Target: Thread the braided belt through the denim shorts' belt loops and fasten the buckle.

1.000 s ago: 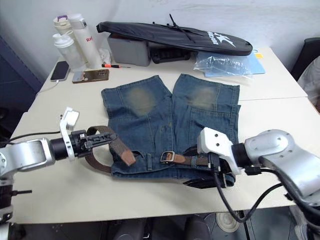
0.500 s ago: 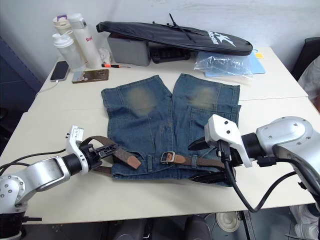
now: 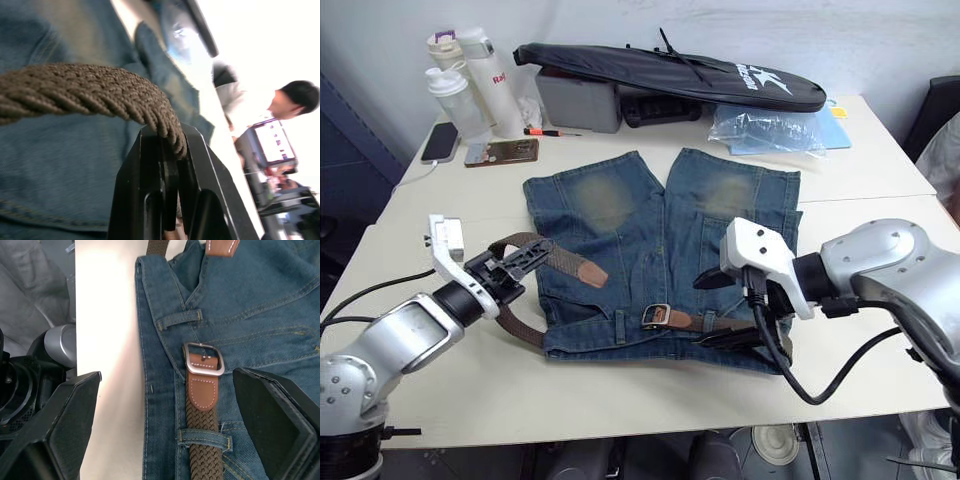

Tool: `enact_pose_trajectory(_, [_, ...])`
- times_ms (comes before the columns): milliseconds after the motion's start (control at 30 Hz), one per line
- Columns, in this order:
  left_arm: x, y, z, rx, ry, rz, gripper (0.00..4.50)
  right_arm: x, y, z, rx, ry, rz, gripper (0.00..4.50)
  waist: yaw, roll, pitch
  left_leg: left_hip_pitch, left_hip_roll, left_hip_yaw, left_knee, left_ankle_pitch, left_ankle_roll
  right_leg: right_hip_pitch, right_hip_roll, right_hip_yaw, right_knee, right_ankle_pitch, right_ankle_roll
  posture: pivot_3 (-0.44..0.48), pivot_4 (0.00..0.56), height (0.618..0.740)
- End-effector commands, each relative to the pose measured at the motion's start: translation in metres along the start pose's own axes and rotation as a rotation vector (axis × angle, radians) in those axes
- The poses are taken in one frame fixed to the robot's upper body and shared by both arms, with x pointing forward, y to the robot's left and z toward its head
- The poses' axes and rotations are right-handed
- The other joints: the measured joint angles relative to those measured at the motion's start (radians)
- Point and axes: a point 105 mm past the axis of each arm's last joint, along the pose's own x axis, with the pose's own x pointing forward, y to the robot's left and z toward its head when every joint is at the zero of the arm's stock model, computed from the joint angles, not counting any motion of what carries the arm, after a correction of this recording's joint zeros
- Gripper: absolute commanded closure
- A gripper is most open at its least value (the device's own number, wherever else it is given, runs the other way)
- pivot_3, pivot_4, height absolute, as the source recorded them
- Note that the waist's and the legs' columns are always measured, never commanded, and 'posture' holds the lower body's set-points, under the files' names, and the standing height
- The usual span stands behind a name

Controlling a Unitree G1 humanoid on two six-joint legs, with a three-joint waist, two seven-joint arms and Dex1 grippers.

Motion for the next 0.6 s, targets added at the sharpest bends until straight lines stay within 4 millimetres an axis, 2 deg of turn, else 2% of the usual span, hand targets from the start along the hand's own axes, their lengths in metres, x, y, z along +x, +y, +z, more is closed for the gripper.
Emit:
enact_pose_trajectory(33, [-0.002, -0.009, -0.016, 0.078, 0.031, -0.003, 4.50, -0.003, -0.005, 0.005, -0.040, 0.012, -0.031, 0.02, 0.000, -0.001, 0.001, 0.000, 0.000, 0.000, 0.000, 0.000, 0.000, 0.000, 0.000, 0.000, 0.000, 0.000, 0.000, 0.000, 0.150, 0.652])
enact_pose_trajectory(433, [-0.008, 0.003, -0.025, 0.220, 0.077, 0.085, 4.50, 0.002, -0.010, 0.001, -0.045, 0.023, -0.028, 0.02, -0.001, 0.000, 0.001, 0.000, 0.001, 0.000, 0.000, -0.001, -0.001, 0.000, 0.002, 0.001, 0.000, 0.000, -0.001, 0.000, 0.150, 0.652])
enact_pose_trajectory(600, [-0.008, 0.001, -0.032, 0.241, 0.100, 0.082, 4.50, 0.003, -0.012, 0.000, -0.043, 0.026, -0.039, 0.02, -0.001, 0.000, 0.001, 0.000, 0.001, 0.000, 0.000, -0.001, -0.001, 0.000, 0.002, 0.001, 0.000, 0.000, -0.001, 0.000, 0.150, 0.652])
